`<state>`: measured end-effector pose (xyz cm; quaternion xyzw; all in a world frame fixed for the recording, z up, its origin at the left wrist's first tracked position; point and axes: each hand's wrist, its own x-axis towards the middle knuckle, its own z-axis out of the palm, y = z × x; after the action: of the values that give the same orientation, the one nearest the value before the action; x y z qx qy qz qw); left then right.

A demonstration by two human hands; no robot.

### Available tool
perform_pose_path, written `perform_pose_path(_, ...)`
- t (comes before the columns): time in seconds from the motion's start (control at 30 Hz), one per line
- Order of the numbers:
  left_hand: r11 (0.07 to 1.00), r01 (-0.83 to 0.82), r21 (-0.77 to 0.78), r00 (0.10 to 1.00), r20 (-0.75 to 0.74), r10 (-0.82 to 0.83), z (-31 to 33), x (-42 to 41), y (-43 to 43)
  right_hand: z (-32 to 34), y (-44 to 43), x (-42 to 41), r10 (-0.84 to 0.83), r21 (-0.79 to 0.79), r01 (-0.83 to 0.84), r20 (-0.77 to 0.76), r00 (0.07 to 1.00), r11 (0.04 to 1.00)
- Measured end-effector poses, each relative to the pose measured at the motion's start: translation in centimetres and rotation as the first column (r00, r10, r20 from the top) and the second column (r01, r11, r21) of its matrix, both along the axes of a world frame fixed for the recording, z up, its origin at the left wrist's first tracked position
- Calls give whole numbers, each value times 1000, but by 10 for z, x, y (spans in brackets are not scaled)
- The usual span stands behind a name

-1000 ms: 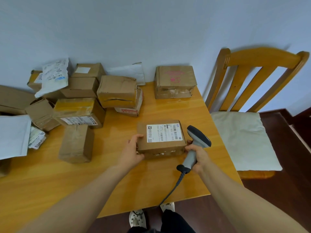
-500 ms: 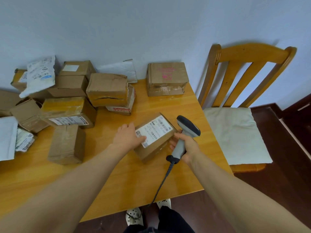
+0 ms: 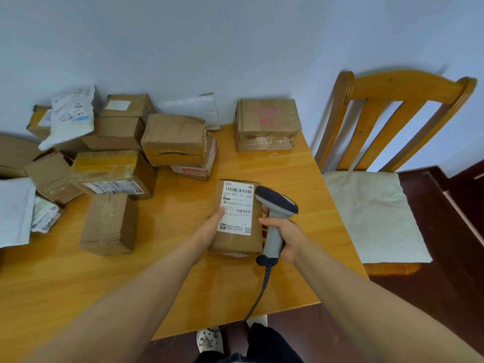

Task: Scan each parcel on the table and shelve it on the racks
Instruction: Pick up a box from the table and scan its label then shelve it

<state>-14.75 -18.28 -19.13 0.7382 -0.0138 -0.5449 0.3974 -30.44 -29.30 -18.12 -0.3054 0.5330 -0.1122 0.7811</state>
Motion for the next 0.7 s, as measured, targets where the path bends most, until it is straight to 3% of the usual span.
perform_pose_path(0.13,986,-70,-153,997,-49,63,40,21,1,25,-9,22,53,-68,-49,57,997,996)
perform_pose_path(0.3,969,-82,-233,990,93,106,97,70,23,65,-4,62,119,-214,-86,150,982,973)
perform_pose_path(0.4,967,-55,-247,967,227,113,122,99,35,93,12,82,253,-386,-174,164,953,906)
perform_pose_path(0.53,953,-133,-271,924,315,218,150,120,46,128,38,102,485,-487,-346,191,853,802)
perform_pose_path(0.7,931,-203,-302,887,347,306,158,143,69,150,61,123,525,-561,-365,151,837,743)
